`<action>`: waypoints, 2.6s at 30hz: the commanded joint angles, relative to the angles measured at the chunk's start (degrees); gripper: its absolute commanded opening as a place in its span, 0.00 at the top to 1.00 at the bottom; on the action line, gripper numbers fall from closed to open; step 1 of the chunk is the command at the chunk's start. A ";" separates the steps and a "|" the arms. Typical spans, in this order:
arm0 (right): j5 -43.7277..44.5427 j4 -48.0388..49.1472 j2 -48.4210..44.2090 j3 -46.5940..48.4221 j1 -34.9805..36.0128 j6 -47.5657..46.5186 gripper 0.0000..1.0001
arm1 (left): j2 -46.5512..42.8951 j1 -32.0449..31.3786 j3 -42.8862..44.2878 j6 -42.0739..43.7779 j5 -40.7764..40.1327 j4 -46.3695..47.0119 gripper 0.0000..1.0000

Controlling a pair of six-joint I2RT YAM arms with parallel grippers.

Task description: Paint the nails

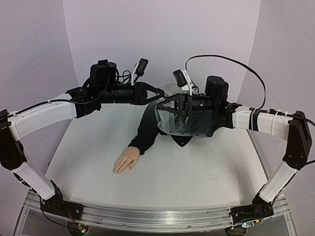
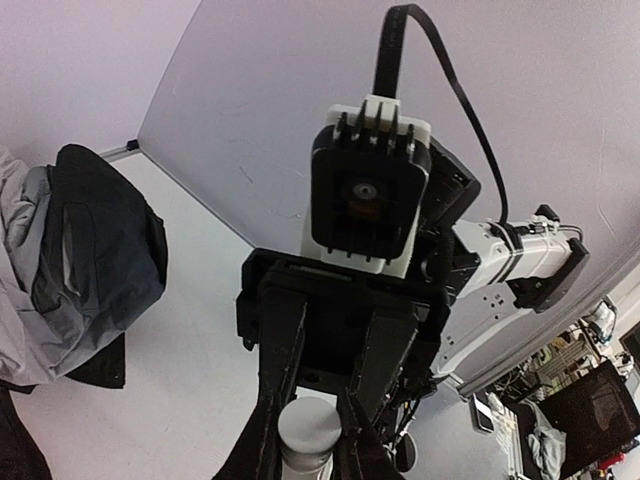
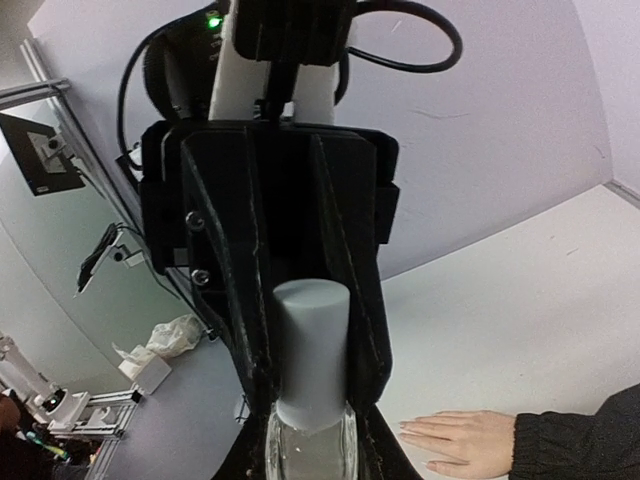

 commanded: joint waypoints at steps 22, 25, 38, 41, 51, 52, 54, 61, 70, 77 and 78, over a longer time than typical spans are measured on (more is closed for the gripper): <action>62.24 -8.89 -3.34 1.82 13.11 -28.83 1.00 | 6.77 2.51 11.14 -13.21 -16.06 -18.99 0.75; 51.27 -9.48 -5.54 -0.24 12.02 -25.11 1.00 | 2.47 2.49 7.46 -12.21 -15.44 -16.77 0.52; 4.08 0.01 -10.13 -3.78 7.07 -7.76 1.00 | -10.09 0.94 -5.83 -8.15 2.76 2.77 0.15; 3.04 2.47 -10.13 -3.85 6.99 -5.27 1.00 | -9.99 -2.86 -4.09 -2.90 5.07 3.26 0.19; -1.61 7.24 -7.05 -2.33 5.10 -0.40 1.00 | -7.21 -4.55 -1.25 0.52 3.73 3.39 0.55; -1.84 7.35 -6.79 -2.35 4.74 -0.37 1.00 | -7.07 -4.55 -1.10 0.76 3.46 3.33 0.55; -2.72 7.47 -6.01 -2.19 4.12 -0.27 1.00 | -6.75 -4.56 -0.83 1.15 2.27 3.35 0.56; -4.83 7.56 -3.10 -1.41 2.15 -0.58 1.00 | -3.80 -4.46 1.76 2.10 0.81 3.30 0.69; -2.21 6.80 -0.37 -1.47 -0.59 -3.56 1.00 | 1.48 -3.76 4.45 3.33 -1.88 2.46 0.98; 68.62 -13.00 -3.77 0.01 7.24 -18.82 1.00 | 5.08 -3.80 6.96 2.17 -20.98 -7.36 1.00; 81.45 -11.33 -3.87 -0.61 10.24 -22.51 1.00 | 6.23 -3.76 8.53 1.01 -25.38 -10.85 1.00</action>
